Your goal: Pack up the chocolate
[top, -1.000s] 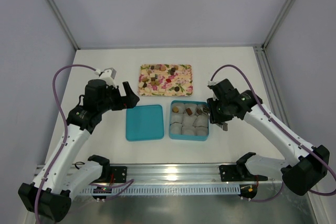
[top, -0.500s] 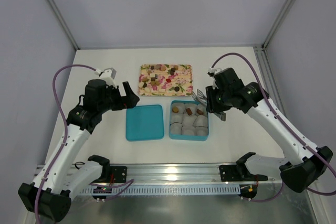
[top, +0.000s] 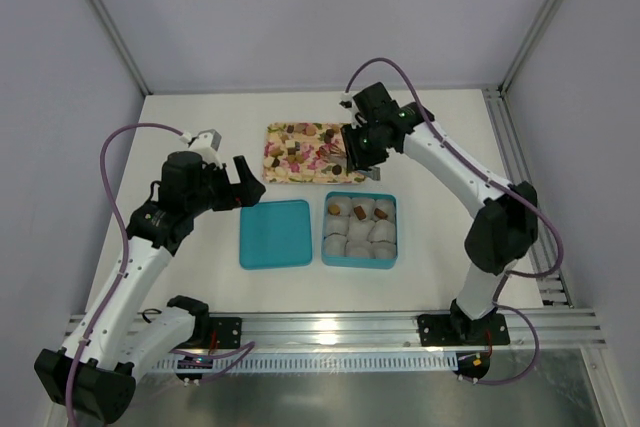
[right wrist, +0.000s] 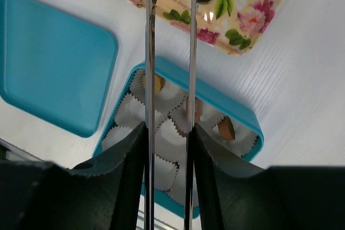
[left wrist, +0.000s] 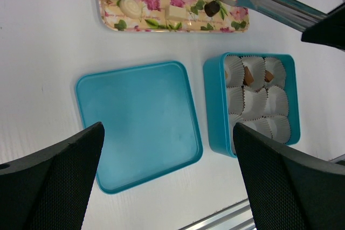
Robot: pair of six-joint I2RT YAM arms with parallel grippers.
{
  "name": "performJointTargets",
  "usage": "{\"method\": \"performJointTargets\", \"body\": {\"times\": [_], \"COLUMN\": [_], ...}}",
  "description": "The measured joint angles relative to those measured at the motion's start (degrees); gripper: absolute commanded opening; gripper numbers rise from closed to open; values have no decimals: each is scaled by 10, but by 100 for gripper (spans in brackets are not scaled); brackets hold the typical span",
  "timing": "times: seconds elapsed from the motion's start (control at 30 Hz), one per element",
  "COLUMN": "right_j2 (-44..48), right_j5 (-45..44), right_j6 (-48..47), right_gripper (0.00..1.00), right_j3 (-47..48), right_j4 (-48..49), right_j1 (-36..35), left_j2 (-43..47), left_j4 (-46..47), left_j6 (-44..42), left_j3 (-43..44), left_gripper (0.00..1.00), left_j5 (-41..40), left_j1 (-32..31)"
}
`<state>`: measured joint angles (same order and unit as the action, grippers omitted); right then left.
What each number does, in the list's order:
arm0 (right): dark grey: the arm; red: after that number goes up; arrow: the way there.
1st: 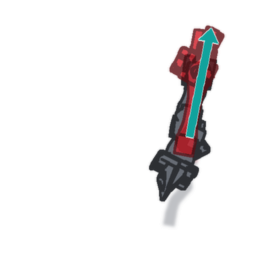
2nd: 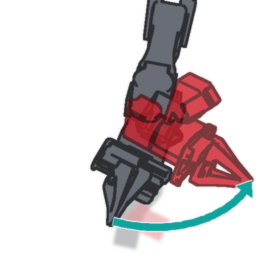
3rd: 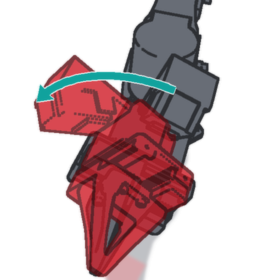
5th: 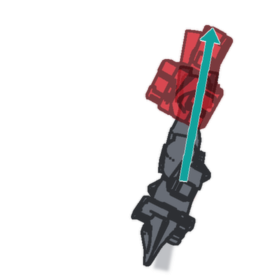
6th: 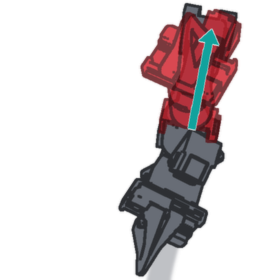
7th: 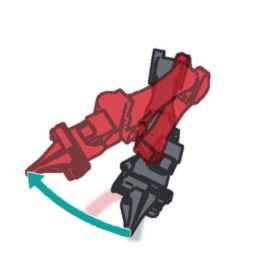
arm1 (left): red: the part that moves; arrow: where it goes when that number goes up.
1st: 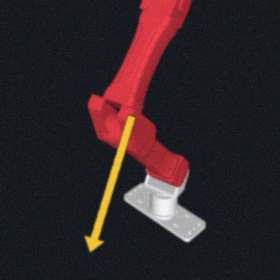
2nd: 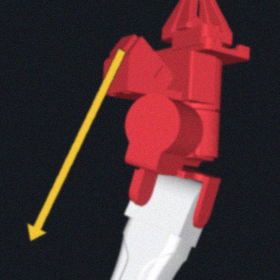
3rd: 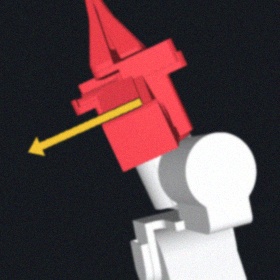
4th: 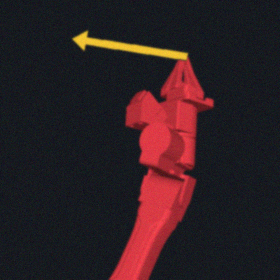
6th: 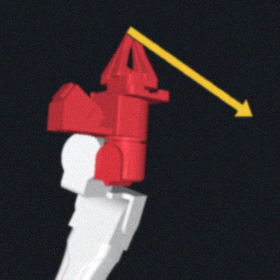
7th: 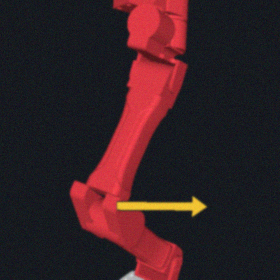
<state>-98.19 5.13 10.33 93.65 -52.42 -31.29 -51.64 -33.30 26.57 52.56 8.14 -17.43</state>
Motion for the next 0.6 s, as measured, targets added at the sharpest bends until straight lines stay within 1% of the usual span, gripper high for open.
{"method": "performJointTargets", "body": {"times": [0.13, 0.27, 0.6], "right_j2": [-92, -146, -163], "right_j5": [0, 0, -5], "right_j6": [-15, -23, -27], "right_gripper": [40, 41, 41], "right_j3": [68, 111, 141], "right_j4": [4, 2, 1], "right_j1": [2, 3, 4], "left_j2": [0, 0, -3], "left_j4": [0, 0, 0], "left_j6": [0, 0, 0], "left_j3": [0, 0, 0], "left_gripper": [100, 100, 100], "left_j5": [0, -2, -2], "left_j1": [0, 0, 0]}}
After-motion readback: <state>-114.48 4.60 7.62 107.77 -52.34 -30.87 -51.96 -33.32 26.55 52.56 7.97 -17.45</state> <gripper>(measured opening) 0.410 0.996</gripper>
